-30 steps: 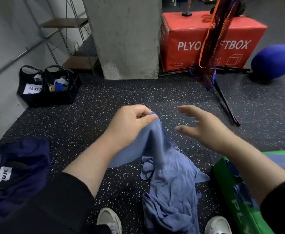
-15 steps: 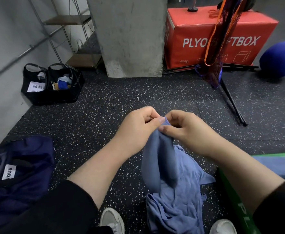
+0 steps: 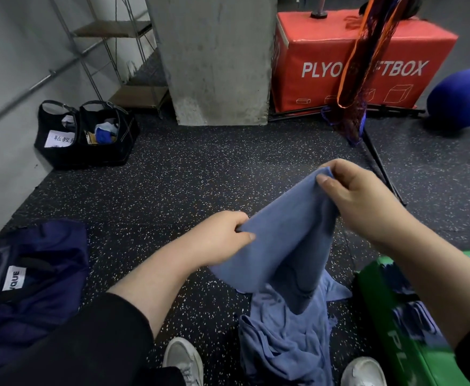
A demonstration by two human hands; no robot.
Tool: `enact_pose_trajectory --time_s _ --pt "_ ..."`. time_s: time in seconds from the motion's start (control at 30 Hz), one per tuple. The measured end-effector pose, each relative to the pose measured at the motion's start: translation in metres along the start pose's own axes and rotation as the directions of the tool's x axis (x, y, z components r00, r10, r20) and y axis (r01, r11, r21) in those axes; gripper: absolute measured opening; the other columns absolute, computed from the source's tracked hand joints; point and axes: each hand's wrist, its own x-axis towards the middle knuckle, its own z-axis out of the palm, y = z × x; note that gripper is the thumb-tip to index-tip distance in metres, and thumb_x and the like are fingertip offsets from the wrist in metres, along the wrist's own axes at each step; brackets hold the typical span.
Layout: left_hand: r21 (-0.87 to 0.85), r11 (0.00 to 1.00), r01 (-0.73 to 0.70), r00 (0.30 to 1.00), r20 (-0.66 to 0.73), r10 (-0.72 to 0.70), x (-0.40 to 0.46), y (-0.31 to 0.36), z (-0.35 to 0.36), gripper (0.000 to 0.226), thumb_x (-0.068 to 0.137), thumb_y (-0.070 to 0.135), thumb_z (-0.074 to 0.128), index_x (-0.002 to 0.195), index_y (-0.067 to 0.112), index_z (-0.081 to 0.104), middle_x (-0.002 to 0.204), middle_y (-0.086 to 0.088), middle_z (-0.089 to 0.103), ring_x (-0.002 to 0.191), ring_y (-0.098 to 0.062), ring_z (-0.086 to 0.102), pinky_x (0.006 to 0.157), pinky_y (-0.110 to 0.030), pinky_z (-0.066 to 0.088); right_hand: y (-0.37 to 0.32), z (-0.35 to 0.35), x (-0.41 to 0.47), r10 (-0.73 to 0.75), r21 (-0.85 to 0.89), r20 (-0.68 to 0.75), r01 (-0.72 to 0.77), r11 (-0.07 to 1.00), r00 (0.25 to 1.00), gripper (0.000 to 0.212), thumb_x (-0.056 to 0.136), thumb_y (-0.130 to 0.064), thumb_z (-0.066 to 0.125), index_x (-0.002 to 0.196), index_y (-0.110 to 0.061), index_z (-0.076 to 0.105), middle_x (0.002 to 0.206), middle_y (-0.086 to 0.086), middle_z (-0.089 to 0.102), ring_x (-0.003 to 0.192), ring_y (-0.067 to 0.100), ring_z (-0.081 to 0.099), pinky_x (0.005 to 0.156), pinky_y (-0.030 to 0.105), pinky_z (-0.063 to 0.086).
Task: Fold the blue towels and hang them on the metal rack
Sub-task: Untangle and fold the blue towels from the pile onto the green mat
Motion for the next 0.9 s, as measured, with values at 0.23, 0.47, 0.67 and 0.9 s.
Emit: enact_pose_trajectory --time_s 0.23,0.47,0.67,0.9 --pt "0.203 0.977 0.071 0.995 -0.085 -0.055 0.002 -0.028 -0.001 0.019 0.097 0.017 0.052 0.079 0.018 0.048 0.078 0.003 0.057 0.078 -0.025 0.055 0.06 -0.035 0.034 0.012 -0.005 -0.01 0.123 -0.127 -0.092 -0.134 0.983 0.988 0.013 0.104 -0.029 0.047 0.1 -0.022 0.058 0.079 -0.006 0.061 0.071 0.013 0.053 0.064 0.034 0.039" --pt "0.014 0.978 0.208 0.879 -0.44 -0.181 0.006 -0.042 -0.023 0.024 0.107 0.026 0.041 0.09 0.013 0.054 0.083 -0.003 0.058 0.076 -0.025 0.053 0.061 -0.037 0.034 0.008 -0.017 -0.008 0.261 0.01 -0.276 -0.268 0.963 0.925 0.016 0.102 -0.023 0.045 0.102 -0.019 0.06 0.08 -0.006 0.058 0.069 0.007 0.048 0.059 0.028 0.035" --pt "-0.532 0.843 -0.078 0.758 -0.581 -0.296 0.008 -0.028 -0.022 0.028 0.101 0.028 0.059 0.082 0.008 0.058 0.07 0.0 0.05 0.062 -0.013 0.038 0.052 -0.022 0.031 0.002 -0.017 -0.007 0.353 0.153 -0.28 -0.321 0.935 0.893 0.016 0.091 -0.026 0.046 0.091 -0.021 0.062 0.074 0.002 0.055 0.068 0.02 0.048 0.063 0.054 0.053" --pt "-0.889 0.441 -0.126 0.821 -0.343 -0.457 0.014 -0.02 -0.019 0.022 0.09 0.026 0.077 0.087 0.005 0.071 0.087 -0.009 0.069 0.082 -0.02 0.059 0.076 -0.04 0.045 0.001 -0.014 -0.006 0.435 0.273 -0.134 -0.389 0.88 0.891 0.018 0.083 -0.024 0.051 0.084 -0.014 0.065 0.075 0.007 0.056 0.074 0.021 0.053 0.067 0.055 0.057"
